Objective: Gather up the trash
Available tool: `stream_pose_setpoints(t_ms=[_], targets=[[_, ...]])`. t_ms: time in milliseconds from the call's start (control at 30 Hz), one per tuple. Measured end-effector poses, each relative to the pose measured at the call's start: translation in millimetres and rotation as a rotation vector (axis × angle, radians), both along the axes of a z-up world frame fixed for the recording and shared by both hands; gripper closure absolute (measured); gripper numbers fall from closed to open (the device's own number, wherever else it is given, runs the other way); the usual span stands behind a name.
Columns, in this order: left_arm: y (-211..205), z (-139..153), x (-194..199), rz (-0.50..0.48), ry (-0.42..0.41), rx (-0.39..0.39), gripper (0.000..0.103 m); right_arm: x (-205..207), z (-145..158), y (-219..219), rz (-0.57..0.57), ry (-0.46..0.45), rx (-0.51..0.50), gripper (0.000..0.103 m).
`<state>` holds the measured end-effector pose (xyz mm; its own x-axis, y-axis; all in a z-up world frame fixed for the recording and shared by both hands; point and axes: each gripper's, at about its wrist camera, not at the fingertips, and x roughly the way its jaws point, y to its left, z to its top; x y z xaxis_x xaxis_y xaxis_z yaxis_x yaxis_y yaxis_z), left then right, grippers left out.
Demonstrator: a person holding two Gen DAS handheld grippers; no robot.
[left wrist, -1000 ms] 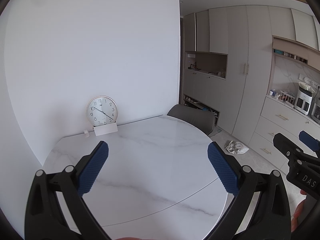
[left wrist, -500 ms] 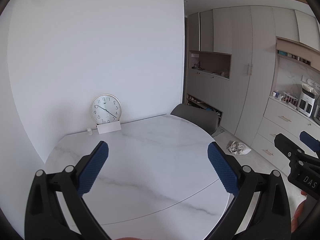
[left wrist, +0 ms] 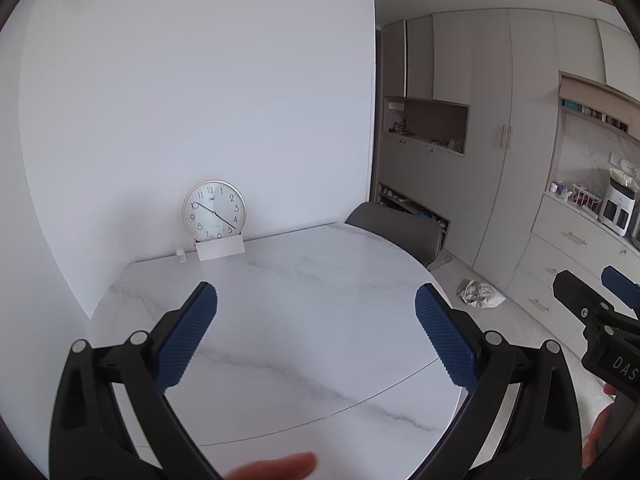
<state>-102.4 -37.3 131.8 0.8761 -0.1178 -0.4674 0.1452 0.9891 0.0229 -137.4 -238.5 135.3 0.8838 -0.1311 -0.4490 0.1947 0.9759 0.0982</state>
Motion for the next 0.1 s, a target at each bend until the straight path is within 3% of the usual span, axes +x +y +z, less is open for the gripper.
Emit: stream_pose_setpoints(t_ms=[100], targets=[[2.0, -4.1, 1.5, 0.018, 0.012, -0.007, 0.008, 4.5, -3.6, 1.0, 0.017, 0.013, 0.000, 0.002]])
